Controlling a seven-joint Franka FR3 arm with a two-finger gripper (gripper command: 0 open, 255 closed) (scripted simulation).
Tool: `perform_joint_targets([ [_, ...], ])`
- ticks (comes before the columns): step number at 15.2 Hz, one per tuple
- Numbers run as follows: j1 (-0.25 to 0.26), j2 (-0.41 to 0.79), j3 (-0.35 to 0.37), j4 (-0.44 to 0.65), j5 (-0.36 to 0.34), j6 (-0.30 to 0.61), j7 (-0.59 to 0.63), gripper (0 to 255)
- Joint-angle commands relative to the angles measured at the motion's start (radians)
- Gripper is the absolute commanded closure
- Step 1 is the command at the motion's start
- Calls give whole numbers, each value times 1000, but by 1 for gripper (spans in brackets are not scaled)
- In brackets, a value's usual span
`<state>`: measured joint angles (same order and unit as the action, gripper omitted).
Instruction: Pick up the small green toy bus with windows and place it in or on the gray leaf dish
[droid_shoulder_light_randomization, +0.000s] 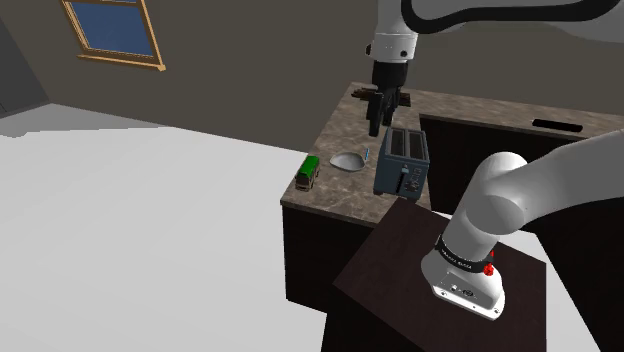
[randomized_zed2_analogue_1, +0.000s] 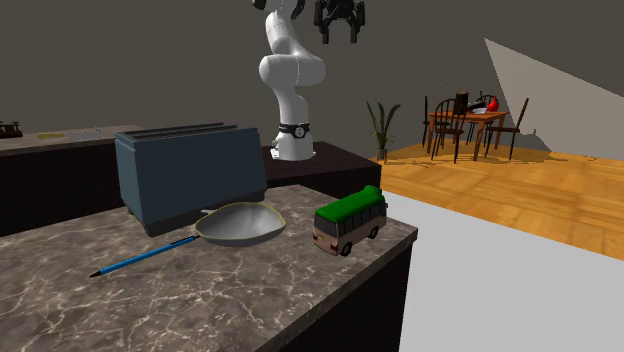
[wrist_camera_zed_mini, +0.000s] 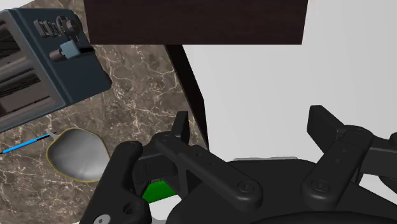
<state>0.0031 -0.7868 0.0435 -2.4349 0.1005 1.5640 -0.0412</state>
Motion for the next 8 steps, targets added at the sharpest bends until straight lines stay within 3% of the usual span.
perform_joint_targets([
  [1, 0, 0, 0, 0, 0, 0, 0, 0],
  [8, -58, 201, 80, -27, 32, 253, 200, 0],
])
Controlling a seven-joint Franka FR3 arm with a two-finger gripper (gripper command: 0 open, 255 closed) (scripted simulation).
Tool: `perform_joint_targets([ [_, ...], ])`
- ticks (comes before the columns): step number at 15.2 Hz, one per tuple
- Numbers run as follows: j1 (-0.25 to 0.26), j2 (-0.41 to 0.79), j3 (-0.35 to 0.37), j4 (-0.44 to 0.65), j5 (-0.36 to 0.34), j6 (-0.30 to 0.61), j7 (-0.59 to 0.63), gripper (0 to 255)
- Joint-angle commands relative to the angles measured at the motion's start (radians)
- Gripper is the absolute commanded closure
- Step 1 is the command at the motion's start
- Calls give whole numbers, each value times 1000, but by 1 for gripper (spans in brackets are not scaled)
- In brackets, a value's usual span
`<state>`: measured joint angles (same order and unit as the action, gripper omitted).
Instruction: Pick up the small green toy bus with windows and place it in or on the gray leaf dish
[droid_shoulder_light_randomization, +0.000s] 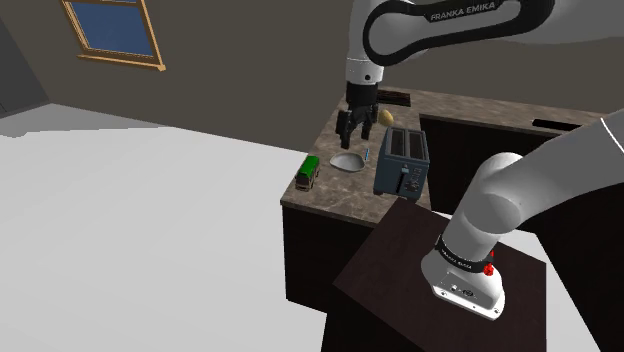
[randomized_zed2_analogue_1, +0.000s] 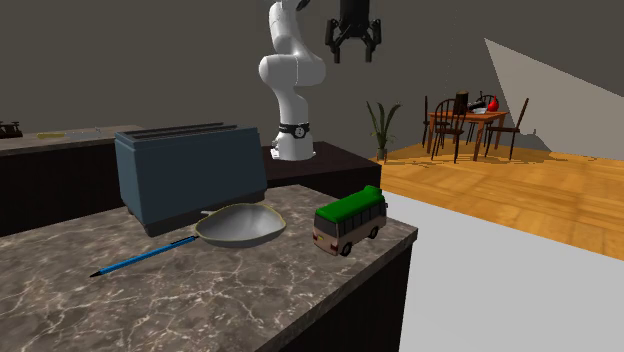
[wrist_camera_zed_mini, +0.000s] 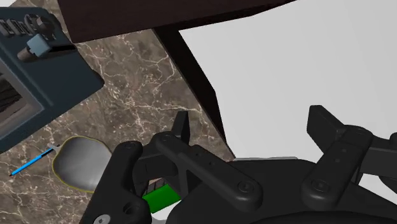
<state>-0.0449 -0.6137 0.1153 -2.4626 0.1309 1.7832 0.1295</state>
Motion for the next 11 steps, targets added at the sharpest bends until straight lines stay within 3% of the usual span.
perform_joint_targets([
  [1, -19, 61, 19, 3, 3, 68, 58, 0],
  [11, -108, 423, 85, 94, -46, 367, 358, 0],
])
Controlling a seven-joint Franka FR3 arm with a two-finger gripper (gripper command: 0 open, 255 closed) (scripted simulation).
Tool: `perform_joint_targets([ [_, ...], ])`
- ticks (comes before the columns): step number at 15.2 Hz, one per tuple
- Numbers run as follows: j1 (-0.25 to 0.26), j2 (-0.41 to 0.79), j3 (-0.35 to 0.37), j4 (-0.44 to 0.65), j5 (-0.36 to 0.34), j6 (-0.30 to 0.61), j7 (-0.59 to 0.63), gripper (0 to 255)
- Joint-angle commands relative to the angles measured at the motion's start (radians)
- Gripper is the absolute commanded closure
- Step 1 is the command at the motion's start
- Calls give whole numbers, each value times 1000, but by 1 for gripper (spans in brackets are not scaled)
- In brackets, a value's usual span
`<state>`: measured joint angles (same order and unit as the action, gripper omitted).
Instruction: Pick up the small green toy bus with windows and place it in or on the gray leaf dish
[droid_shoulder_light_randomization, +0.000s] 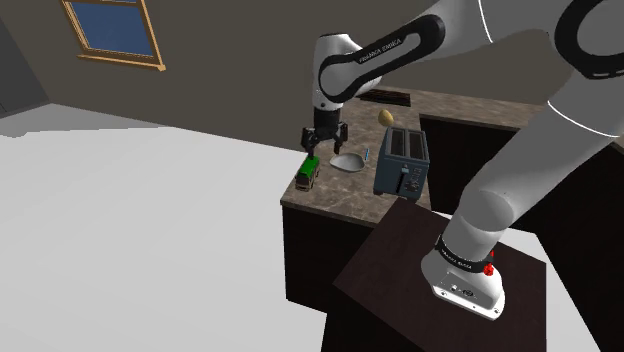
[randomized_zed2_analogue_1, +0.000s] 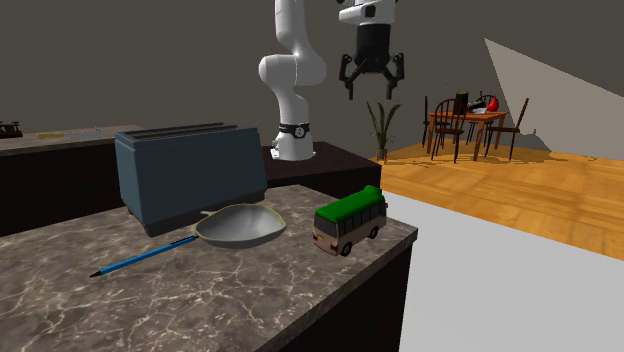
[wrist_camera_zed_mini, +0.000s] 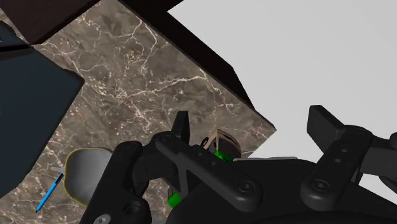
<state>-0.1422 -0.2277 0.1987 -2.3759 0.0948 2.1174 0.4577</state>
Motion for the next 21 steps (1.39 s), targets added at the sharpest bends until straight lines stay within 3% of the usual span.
perform_joint_targets([
  [1, -19, 75, 3, 23, -21, 57, 61, 0],
  [13, -58, 502, -60, 271, -162, 251, 421, 0],
  [21, -58, 725, -137, 446, -189, 309, 573, 0],
])
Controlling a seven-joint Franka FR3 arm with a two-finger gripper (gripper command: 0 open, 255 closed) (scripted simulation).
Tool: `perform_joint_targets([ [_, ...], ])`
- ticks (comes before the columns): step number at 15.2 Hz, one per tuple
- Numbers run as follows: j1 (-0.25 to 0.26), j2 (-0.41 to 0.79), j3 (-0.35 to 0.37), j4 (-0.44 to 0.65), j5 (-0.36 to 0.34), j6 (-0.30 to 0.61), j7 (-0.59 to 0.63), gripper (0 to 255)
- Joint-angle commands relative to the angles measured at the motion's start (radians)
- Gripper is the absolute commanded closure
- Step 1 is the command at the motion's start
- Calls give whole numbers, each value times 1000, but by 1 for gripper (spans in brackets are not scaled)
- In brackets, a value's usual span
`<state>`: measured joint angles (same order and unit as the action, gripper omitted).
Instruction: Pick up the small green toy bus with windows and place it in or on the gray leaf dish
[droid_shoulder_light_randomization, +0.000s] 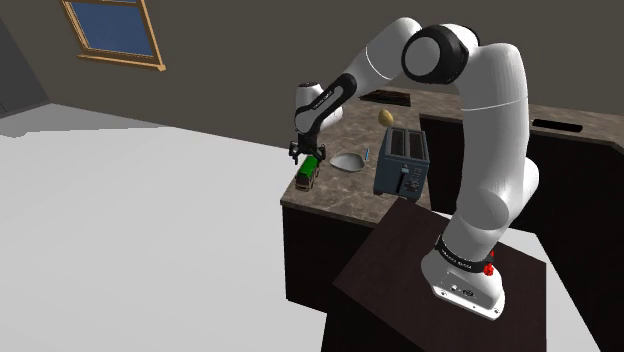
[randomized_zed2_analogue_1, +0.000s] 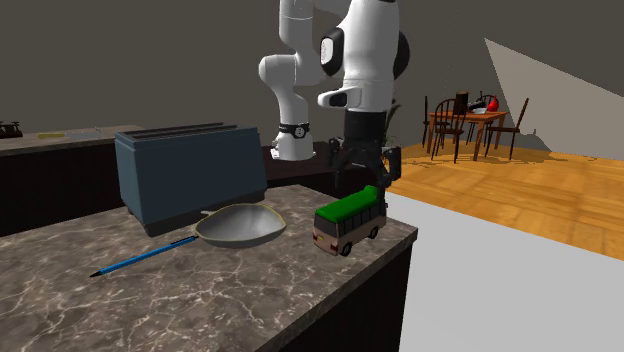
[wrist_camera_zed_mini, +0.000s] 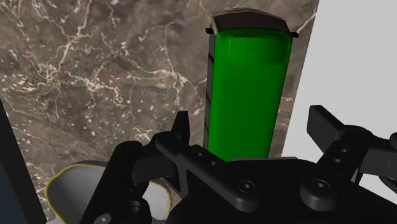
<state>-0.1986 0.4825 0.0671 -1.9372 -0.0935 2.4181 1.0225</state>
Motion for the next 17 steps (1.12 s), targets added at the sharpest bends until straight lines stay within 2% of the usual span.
perform_joint_targets([
  [1, -1, 25, -7, 8, -2, 18, 9, 0],
  [7, 1, 82, -12, 12, -9, 71, 14, 0],
  [14, 1, 82, -12, 12, -9, 71, 13, 0],
  [15, 1, 82, -12, 12, -9, 71, 13, 255],
  [17, 1, 82, -12, 12, -9, 71, 13, 255],
])
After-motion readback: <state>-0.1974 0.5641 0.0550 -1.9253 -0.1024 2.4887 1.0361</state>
